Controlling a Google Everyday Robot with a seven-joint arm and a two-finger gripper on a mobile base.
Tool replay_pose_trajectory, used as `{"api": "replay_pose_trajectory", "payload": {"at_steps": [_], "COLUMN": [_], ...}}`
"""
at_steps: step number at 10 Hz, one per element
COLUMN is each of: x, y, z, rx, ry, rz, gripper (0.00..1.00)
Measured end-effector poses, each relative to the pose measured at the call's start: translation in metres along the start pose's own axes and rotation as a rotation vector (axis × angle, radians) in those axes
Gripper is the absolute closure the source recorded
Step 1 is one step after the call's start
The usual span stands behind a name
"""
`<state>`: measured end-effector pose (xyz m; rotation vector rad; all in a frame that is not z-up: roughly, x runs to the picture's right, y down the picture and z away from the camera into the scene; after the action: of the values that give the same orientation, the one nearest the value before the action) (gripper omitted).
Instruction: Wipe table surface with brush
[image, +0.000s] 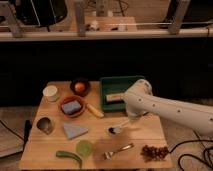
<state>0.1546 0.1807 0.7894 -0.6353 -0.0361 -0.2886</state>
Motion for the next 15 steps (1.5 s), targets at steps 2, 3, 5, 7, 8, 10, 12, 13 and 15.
{"api": "replay_pose_trajectory", "payload": {"at_steps": [2, 3, 5, 7, 8, 10, 12, 13, 15], "x": [-0.014, -0.013, 0.008, 0.040, 0.056, 0.072, 0.080, 0.081, 0.075], "y": [0.014, 0.016, 0.028, 0.036, 0.039, 0.034, 0.027, 0.022, 0.011], "z": [0.009, 0.010, 0.015, 0.017, 0.017, 0.015, 0.016, 0.015, 0.014], "rx": [-0.034, -0.037, -0.056, -0.061, -0.062, -0.059, -0.047, -0.033, -0.012], "ry": [-0.013, -0.011, -0.009, 0.000, 0.004, 0.011, 0.026, 0.030, 0.033], "rz": [-0.050, -0.051, -0.028, 0.019, 0.047, 0.094, 0.140, 0.158, 0.170], "gripper": [1.00, 1.00, 1.00, 1.00, 1.00, 1.00, 1.00, 1.00, 1.00]}}
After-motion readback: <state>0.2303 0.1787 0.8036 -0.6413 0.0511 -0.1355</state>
